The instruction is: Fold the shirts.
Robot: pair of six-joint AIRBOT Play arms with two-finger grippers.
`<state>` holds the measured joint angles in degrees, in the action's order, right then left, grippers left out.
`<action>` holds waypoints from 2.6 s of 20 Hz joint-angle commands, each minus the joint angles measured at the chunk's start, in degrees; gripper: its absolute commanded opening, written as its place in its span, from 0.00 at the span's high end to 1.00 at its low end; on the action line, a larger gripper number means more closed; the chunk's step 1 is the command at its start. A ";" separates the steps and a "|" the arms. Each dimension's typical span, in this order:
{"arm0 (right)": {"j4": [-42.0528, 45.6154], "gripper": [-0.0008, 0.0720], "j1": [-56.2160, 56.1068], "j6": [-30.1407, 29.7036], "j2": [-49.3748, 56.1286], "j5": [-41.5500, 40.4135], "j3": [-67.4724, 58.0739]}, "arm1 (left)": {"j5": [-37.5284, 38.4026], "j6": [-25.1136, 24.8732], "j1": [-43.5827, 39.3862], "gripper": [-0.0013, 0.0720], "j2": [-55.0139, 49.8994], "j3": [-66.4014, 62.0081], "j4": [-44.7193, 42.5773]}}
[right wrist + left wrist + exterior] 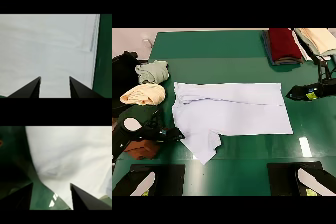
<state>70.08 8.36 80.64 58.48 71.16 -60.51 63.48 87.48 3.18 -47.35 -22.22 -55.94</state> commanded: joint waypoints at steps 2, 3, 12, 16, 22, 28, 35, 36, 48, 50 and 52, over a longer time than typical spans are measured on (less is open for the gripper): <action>-0.24 0.43 0.04 1.03 -0.55 -0.15 0.24 | -5.46 -2.64 0.00 0.25 0.44 1.79 6.27; -0.66 0.43 0.04 1.03 -0.52 -0.17 0.24 | -5.86 -2.62 0.02 0.25 0.44 1.79 6.82; 2.95 0.43 5.05 0.72 -0.50 8.90 0.28 | -2.32 -6.99 0.02 0.95 0.48 -2.58 5.22; 11.96 0.24 17.49 0.28 -0.48 15.39 8.00 | 0.24 -7.69 0.02 0.95 0.50 -8.15 1.70; -1.53 0.30 28.52 -4.33 -0.48 3.80 28.15 | 0.07 -8.02 0.02 0.95 0.50 -9.27 1.81; -7.72 0.40 19.74 -5.05 1.90 -2.99 30.18 | 0.26 -8.00 0.02 0.95 0.50 -9.29 1.81; -0.68 0.97 8.63 -5.22 4.57 4.09 20.52 | 9.05 -8.00 0.02 0.95 0.59 -13.57 -4.17; 1.81 0.97 8.17 -5.09 2.38 6.88 19.23 | 10.73 -8.00 0.02 0.95 1.57 -14.01 -4.11; 8.96 0.97 4.63 -1.95 4.92 9.33 1.20 | -1.38 -9.42 0.02 0.95 -7.06 -26.51 -2.78; 8.96 0.97 1.99 -0.90 12.31 7.72 -3.56 | -2.86 -11.04 0.02 0.95 -16.28 -33.11 -2.75; 8.83 0.97 0.33 0.22 18.86 6.51 -8.31 | -2.99 -13.18 0.02 0.94 -25.14 -39.69 -2.36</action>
<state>78.89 11.07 79.35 69.08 79.79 -62.78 63.55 77.14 3.14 -61.82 -54.00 -58.61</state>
